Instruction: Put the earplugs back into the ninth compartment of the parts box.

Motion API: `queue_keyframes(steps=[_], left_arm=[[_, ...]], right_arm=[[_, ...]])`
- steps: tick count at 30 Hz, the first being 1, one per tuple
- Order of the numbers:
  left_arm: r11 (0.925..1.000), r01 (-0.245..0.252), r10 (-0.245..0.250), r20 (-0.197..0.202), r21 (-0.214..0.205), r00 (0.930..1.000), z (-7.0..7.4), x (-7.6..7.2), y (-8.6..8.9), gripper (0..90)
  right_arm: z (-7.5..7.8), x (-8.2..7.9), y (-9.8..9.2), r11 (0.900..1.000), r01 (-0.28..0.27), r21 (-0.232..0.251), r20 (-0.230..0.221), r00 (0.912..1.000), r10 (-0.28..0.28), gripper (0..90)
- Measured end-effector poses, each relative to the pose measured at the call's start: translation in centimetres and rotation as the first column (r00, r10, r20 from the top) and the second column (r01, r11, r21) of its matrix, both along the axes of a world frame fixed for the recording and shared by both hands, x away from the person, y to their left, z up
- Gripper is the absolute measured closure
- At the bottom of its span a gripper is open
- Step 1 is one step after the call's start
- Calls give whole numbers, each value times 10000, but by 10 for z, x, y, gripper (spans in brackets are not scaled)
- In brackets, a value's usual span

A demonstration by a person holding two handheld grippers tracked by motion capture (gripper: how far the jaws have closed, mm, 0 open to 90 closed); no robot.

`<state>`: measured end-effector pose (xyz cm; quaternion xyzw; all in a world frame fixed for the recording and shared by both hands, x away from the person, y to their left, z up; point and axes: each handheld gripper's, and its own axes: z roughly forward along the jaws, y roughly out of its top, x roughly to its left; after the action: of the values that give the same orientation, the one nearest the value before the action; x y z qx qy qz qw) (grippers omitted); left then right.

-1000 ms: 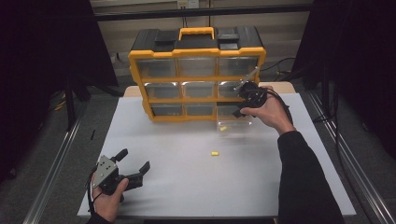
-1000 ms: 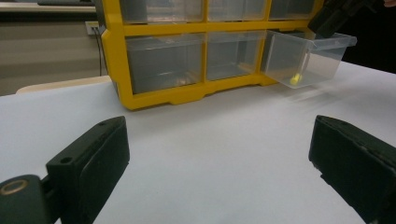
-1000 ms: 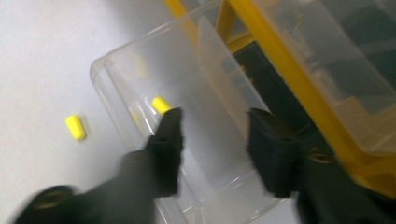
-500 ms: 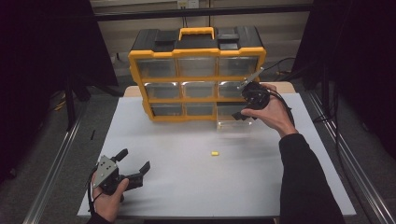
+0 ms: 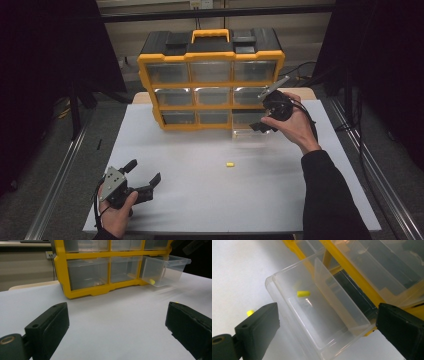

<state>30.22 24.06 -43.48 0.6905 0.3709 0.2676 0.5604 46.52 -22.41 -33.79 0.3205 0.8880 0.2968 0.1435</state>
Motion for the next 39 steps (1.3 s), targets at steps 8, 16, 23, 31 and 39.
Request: queue_keyframes(steps=[8,16,23,31,39], left_arm=[[9999,55,-55,21,114,10000,0,0,0,51],[9999,60,-61,20,126,10000,0,1,0,51],[9999,68,-68,-23,110,10000,0,1,-1,51],[9999,82,-82,-26,65,10000,0,0,-1,51],[9999,67,-67,-23,87,10000,0,1,-1,51]], right_arm=[[6,-15,2,9991,-319,283,438,9986,306,47],[6,-28,4,9982,-494,347,723,9963,468,60],[-2,-37,7,9968,-567,559,658,9964,530,55],[-5,-49,15,9944,-918,525,779,9931,876,58],[-10,-56,27,9895,-1373,443,681,9886,1341,60]])
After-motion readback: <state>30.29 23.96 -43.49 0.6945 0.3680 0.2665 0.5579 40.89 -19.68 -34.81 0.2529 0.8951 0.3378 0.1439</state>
